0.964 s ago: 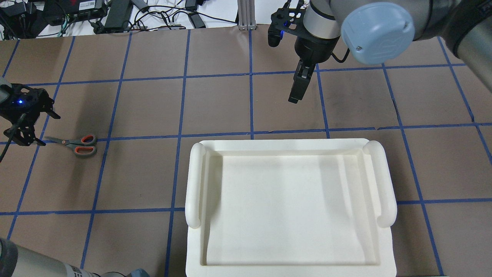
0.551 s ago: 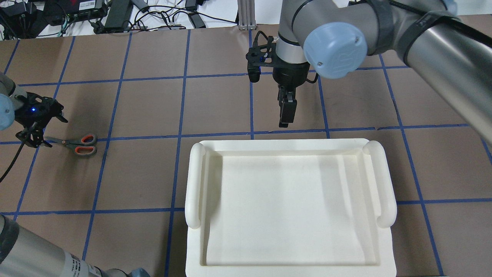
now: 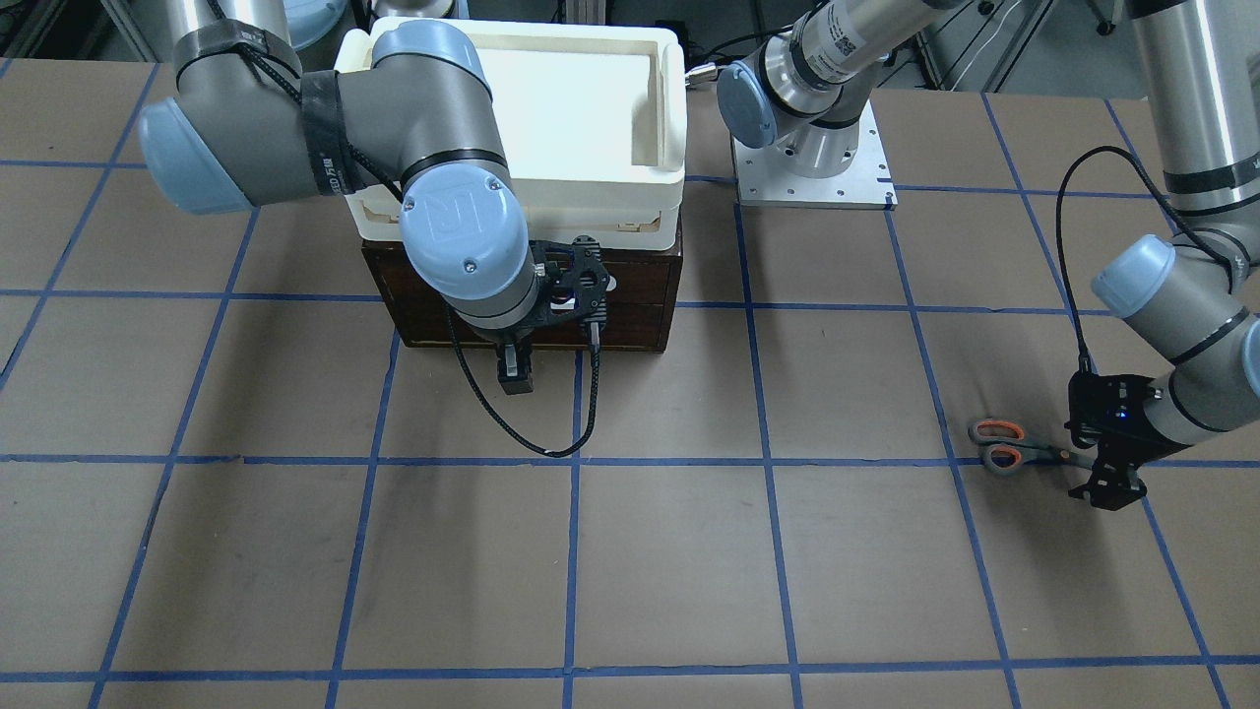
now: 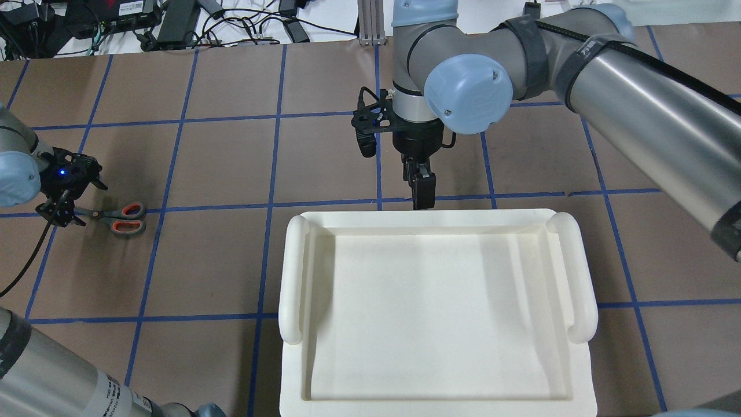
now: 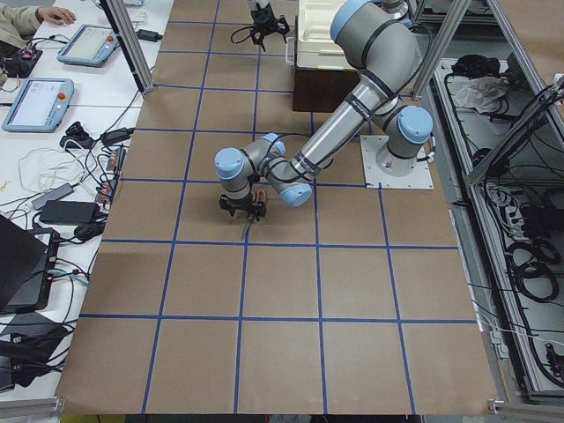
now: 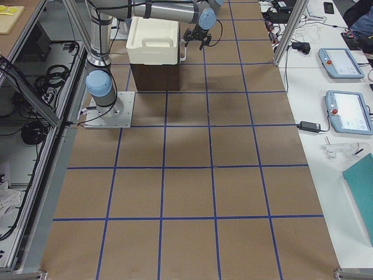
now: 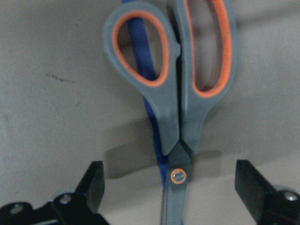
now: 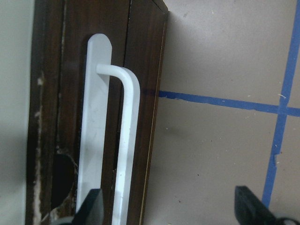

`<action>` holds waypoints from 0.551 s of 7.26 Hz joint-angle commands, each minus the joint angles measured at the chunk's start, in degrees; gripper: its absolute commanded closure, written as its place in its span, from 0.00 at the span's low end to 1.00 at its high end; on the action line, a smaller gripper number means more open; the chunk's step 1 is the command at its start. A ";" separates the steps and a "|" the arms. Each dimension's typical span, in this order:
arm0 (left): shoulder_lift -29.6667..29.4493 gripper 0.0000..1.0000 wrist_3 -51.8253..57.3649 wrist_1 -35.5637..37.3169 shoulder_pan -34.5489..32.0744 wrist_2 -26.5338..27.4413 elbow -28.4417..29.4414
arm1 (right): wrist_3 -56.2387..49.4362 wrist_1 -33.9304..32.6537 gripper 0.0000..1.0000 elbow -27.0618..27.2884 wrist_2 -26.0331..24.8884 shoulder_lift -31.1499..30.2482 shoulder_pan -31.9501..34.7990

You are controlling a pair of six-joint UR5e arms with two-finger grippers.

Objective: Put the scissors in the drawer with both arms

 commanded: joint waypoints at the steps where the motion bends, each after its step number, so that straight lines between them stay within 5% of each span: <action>1: 0.89 0.00 -1.66 -0.46 0.05 -1.36 -1.85 | 4.15 -0.08 0.00 0.88 0.43 0.36 0.25; 4: 1.51 0.02 -1.14 -0.47 0.14 -1.46 -2.73 | 4.96 -0.70 0.00 2.82 0.34 0.45 0.25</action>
